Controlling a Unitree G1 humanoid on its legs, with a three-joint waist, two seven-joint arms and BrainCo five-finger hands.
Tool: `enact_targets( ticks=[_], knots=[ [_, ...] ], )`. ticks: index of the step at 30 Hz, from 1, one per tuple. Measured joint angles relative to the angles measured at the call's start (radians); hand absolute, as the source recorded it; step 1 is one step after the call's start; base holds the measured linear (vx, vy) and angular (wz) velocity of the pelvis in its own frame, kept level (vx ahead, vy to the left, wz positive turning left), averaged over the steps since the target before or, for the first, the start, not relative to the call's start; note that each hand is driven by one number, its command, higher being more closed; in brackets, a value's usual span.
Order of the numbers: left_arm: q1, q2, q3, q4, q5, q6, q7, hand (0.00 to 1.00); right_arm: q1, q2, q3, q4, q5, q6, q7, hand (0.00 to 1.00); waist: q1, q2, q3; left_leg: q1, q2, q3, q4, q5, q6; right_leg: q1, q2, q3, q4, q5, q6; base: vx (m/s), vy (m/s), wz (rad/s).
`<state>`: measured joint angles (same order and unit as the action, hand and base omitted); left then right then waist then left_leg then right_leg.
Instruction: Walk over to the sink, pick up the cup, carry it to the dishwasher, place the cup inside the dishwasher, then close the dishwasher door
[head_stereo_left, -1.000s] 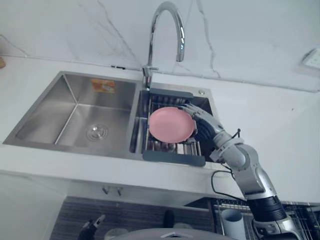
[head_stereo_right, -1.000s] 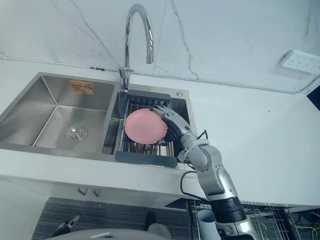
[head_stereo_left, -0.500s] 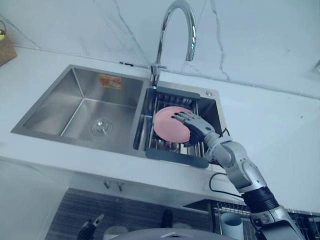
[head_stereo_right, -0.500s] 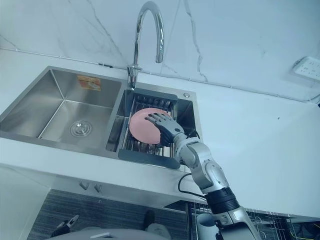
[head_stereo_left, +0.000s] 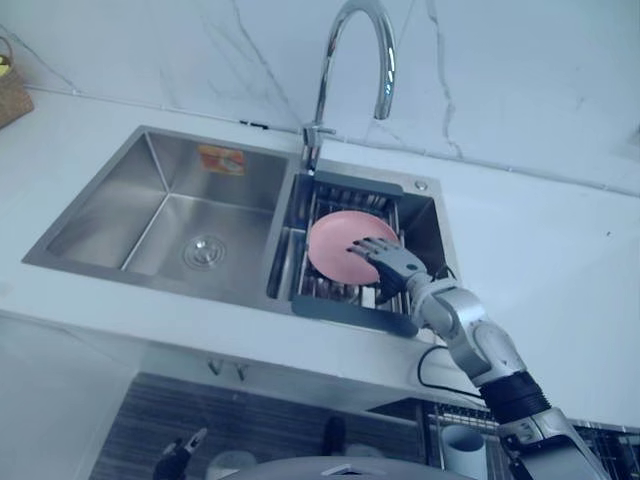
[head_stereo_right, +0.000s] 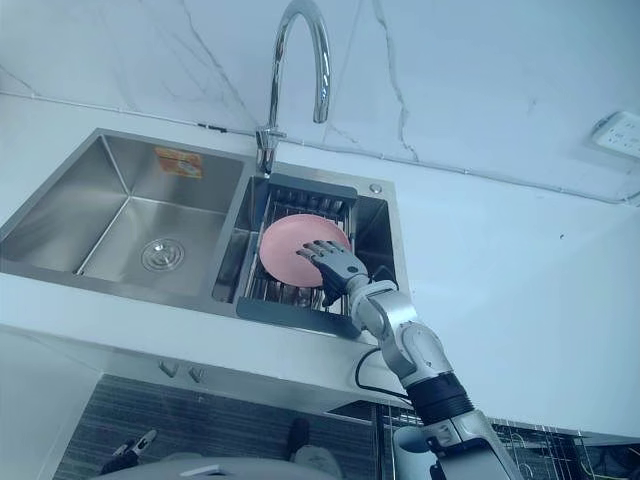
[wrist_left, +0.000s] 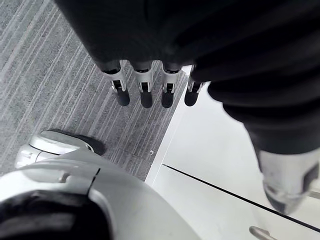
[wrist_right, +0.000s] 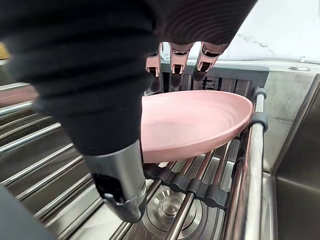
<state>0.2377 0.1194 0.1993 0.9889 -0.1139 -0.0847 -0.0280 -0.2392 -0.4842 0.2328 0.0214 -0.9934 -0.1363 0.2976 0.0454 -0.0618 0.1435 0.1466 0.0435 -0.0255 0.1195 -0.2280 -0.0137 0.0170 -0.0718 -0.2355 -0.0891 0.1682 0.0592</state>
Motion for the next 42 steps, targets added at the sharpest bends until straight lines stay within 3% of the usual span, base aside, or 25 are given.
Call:
enact_targets(
  ticks=[14,30,31,37,42],
  knots=[
    [0.002,0.000,-0.005,-0.019,-0.001,0.000,0.001,0.00,0.002,0.000,0.008,0.051,-0.112,0.003,-0.134,0.00,0.005,0.000,0.000,-0.003,0.000,-0.001,0.001,0.001,0.000,-0.002,-0.006,-0.006,0.000,0.000,0.000,0.00,0.000,0.00],
    [0.003,0.000,-0.006,-0.020,-0.001,0.003,0.002,0.00,0.012,0.000,0.050,0.114,-0.114,-0.047,-0.165,0.00,0.011,-0.001,-0.001,-0.017,-0.001,-0.023,-0.001,0.008,-0.004,-0.002,-0.010,-0.031,0.000,0.000,0.000,-0.01,0.001,0.04],
    [0.002,0.000,-0.006,-0.020,-0.001,0.004,0.002,0.00,0.006,-0.001,0.063,0.116,-0.114,-0.048,-0.177,1.00,0.010,-0.002,-0.001,-0.019,-0.001,-0.026,-0.001,0.010,-0.005,-0.003,-0.010,-0.033,0.000,0.000,0.000,-0.02,0.002,0.07],
    [0.001,0.000,-0.006,-0.025,-0.001,0.004,0.001,0.00,-0.020,0.000,0.080,0.154,-0.113,-0.054,-0.219,1.00,0.014,-0.007,-0.004,-0.024,-0.001,-0.031,-0.004,0.016,-0.007,-0.002,-0.010,-0.048,0.000,0.000,0.000,-0.02,0.001,0.06],
    [0.001,0.001,-0.007,-0.027,-0.001,0.004,0.002,0.00,-0.043,0.001,0.082,0.196,-0.111,-0.031,-0.265,1.00,0.018,-0.008,-0.005,-0.024,-0.001,-0.032,-0.004,0.018,-0.008,-0.002,-0.011,-0.050,0.000,0.001,-0.002,0.00,0.000,0.00]
  ],
)
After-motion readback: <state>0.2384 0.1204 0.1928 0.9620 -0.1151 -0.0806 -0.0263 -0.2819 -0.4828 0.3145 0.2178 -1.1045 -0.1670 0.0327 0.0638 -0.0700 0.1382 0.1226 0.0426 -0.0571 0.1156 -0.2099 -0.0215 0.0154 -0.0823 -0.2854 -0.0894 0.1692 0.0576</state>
